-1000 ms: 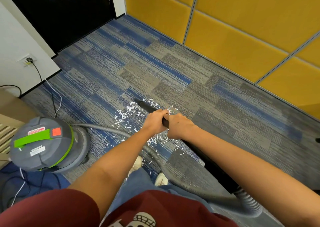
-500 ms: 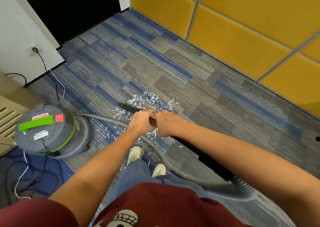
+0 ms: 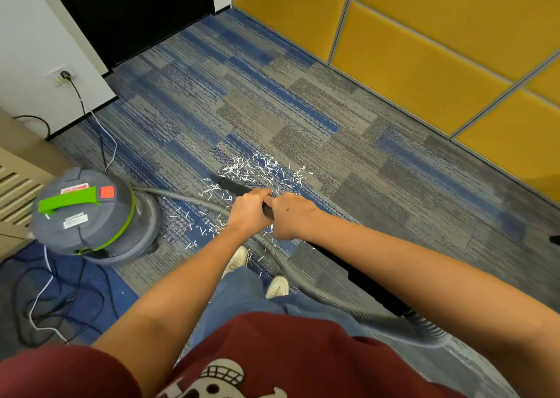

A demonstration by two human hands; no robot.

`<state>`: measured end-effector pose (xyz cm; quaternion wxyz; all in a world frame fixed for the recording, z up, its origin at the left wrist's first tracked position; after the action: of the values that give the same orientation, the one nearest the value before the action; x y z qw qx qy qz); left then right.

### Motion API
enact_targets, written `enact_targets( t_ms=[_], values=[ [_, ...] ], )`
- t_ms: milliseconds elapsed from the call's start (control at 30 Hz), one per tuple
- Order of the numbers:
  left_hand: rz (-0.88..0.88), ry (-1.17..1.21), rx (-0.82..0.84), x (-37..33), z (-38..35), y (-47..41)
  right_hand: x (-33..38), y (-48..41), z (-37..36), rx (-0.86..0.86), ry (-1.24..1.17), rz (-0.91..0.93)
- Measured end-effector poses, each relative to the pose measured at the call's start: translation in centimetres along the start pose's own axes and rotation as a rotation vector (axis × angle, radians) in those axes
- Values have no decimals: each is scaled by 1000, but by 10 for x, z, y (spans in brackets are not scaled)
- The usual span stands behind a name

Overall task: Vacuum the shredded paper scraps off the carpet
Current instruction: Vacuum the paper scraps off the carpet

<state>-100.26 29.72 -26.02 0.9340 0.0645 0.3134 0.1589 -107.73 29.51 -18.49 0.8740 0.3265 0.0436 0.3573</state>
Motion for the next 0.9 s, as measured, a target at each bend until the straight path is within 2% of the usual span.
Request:
enact_targets(
  t_ms=[167, 400, 767, 900],
  values=[
    [0, 14, 25, -4, -6, 0, -3, 2, -4, -14, 28, -37],
    [19, 2, -11, 17, 2, 14, 18, 3, -5, 11, 75, 8],
    [108, -101, -30, 61, 18, 37, 64, 0, -12, -8, 5, 54],
    [62, -46, -43, 60, 24, 42, 65, 10, -11, -52, -50, 39]
  ],
)
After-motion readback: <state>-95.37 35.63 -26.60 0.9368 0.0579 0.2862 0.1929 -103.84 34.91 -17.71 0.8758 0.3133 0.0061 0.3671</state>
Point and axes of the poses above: each hand's wrist, its own y-axis away from the middle knuckle, its own z-axis out of the back of the hand, x = y × z, the point moved 7 cm from there along -y, towards the middle knuckle
